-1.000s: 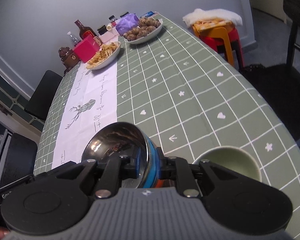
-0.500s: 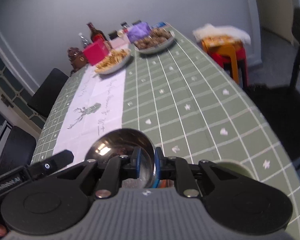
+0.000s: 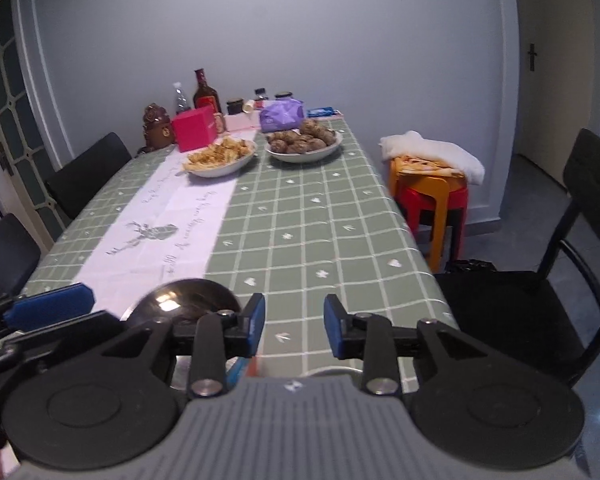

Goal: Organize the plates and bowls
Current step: 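Move the left tool to the pale green ceramic bowl, then close the left tool on the green bowl's rim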

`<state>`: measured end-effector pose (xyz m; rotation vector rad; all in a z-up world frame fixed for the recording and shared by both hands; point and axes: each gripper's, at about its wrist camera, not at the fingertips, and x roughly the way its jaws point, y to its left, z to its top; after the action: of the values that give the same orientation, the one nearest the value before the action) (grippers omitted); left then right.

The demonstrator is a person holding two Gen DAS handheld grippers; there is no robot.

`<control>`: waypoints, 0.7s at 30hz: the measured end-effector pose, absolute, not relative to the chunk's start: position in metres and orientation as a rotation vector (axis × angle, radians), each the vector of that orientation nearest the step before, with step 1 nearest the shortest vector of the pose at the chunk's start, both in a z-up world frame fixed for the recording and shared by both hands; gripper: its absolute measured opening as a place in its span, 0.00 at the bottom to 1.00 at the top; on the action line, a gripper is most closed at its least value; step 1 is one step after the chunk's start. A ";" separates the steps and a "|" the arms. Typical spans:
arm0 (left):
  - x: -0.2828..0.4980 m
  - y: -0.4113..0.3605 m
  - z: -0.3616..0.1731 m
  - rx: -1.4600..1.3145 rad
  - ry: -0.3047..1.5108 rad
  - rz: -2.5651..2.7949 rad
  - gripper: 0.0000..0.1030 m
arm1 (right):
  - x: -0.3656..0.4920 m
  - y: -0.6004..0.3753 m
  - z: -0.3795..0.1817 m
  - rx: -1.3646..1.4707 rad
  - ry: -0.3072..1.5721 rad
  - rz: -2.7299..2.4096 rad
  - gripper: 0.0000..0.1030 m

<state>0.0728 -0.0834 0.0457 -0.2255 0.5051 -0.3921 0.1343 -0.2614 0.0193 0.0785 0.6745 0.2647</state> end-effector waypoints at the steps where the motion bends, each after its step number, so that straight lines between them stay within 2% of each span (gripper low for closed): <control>1: 0.074 -0.086 0.043 -0.244 0.531 -0.404 0.71 | 0.135 -0.267 0.016 0.081 0.687 0.251 0.32; 3: 0.074 -0.091 0.037 -0.289 0.582 -0.429 0.71 | 0.139 -0.276 0.010 0.097 0.716 0.226 0.33; 10: 0.082 -0.104 0.009 -0.369 0.731 -0.360 0.71 | 0.144 -0.292 -0.013 0.141 0.816 0.197 0.48; 18: 0.087 -0.095 -0.019 -0.443 0.795 -0.256 0.72 | 0.147 -0.309 -0.037 0.237 0.921 0.194 0.52; 21: 0.084 -0.093 -0.027 -0.455 0.795 -0.229 0.76 | 0.150 -0.314 -0.047 0.279 0.959 0.201 0.52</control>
<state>0.0842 -0.0934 -0.0269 -0.4553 0.7953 -0.2293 0.1501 -0.3136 -0.0469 0.2794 0.9593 0.2014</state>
